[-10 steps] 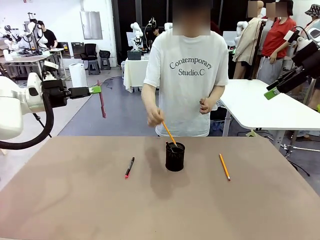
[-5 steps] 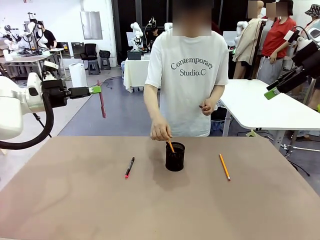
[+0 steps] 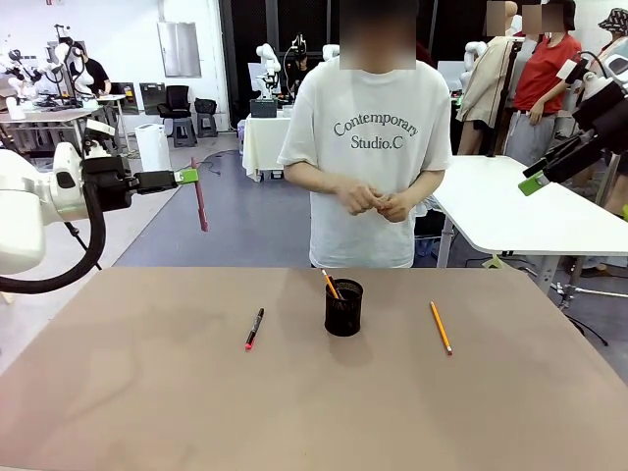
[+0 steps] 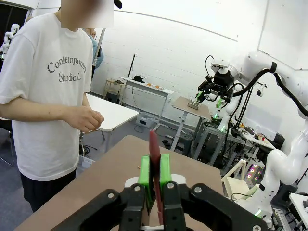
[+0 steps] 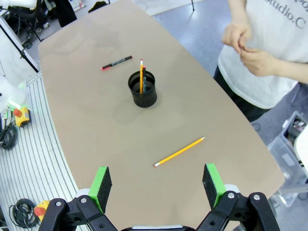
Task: Place the pens into the pen holder.
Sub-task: Pick up a writing instrument from the table and place it into the Pen holder.
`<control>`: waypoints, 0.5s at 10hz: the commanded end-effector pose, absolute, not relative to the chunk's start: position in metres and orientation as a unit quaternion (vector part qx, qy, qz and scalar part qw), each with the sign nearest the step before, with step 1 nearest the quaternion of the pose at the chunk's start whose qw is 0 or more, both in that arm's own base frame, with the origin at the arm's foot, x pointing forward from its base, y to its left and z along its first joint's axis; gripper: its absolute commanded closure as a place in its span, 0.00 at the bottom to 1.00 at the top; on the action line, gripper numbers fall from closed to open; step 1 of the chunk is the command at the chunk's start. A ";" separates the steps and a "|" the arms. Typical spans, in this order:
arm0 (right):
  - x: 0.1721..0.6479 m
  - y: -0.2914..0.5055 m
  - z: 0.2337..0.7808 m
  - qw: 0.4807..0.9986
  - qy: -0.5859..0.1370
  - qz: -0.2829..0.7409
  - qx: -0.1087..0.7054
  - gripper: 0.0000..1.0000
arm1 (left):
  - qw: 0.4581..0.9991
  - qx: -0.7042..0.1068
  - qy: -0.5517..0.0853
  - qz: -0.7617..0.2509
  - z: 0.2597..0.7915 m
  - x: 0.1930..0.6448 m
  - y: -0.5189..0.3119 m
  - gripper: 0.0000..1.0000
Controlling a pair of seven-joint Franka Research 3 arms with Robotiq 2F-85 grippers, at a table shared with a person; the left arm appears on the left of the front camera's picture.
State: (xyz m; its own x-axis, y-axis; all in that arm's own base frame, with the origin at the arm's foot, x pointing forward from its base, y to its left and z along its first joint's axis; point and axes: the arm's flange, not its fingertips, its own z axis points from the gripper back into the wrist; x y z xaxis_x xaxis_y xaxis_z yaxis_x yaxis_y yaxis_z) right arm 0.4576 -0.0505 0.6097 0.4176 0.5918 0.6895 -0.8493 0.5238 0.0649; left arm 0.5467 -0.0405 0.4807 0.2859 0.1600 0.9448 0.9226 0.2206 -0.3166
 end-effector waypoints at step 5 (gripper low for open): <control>0.457 -0.049 0.611 0.815 -0.312 0.439 0.212 0.00 | 0.595 -0.535 -0.506 -0.320 0.482 0.548 -0.039 1.00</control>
State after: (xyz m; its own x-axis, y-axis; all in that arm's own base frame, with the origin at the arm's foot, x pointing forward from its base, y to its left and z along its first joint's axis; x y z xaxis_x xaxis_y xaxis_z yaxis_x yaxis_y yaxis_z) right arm 0.4576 -0.0505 0.6097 0.4176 0.5918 0.6895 -0.8493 0.5238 0.0649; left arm 0.5467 -0.0405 0.4806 0.2859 0.1600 0.9448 0.9226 0.2206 -0.3166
